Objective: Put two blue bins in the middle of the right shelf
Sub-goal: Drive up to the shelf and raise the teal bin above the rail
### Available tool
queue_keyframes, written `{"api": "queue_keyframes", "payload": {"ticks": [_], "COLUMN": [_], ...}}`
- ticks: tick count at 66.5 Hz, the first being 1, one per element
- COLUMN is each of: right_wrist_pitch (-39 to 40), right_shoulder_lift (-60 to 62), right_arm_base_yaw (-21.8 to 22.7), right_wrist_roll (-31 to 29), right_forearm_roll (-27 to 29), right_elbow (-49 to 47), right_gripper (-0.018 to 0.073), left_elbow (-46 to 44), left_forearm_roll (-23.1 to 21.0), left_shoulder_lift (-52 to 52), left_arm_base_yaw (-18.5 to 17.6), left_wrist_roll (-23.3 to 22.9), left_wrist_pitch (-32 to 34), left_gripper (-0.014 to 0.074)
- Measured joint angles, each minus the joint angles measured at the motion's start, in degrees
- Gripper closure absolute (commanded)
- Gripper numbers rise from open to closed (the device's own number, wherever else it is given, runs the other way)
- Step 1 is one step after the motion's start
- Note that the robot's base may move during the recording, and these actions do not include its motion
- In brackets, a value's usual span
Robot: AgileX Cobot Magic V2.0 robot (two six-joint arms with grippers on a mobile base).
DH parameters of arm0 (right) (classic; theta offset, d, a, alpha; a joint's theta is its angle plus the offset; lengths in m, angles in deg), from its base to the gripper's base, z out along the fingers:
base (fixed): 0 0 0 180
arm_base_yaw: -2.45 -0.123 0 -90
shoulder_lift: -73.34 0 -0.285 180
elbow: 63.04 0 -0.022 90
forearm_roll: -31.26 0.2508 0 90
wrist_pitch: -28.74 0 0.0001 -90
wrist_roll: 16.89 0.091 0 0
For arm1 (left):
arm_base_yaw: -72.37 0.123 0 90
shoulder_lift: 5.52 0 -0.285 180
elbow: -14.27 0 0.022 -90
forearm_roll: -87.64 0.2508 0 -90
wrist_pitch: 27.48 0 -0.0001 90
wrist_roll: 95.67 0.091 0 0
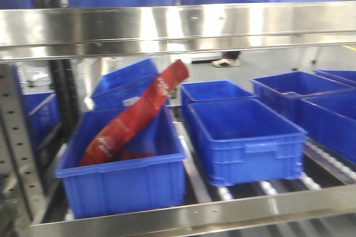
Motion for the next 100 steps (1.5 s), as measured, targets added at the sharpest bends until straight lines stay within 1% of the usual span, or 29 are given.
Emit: {"api": "queue_keyframes", "payload": {"ticks": [18, 100], "right_wrist_pitch": [-0.2, -0.6], "right_shoulder_lift": [0.0, 0.0], "right_arm_base_yaw": [0.0, 0.0], "right_wrist_roll": [0.1, 0.1], "right_forearm_roll": [0.0, 0.0], "right_elbow": [0.0, 0.0], "right_gripper": [0.0713, 0.0713], "left_elbow": [0.0, 0.0], "left_forearm_roll": [0.0, 0.0], "left_shoulder_lift": [0.0, 0.0], "left_arm_base_yaw": [0.0, 0.0], "left_wrist_roll": [-0.1, -0.1], "left_wrist_pitch": [-0.8, -0.8], "left_gripper": [0.0707, 0.0707]}}
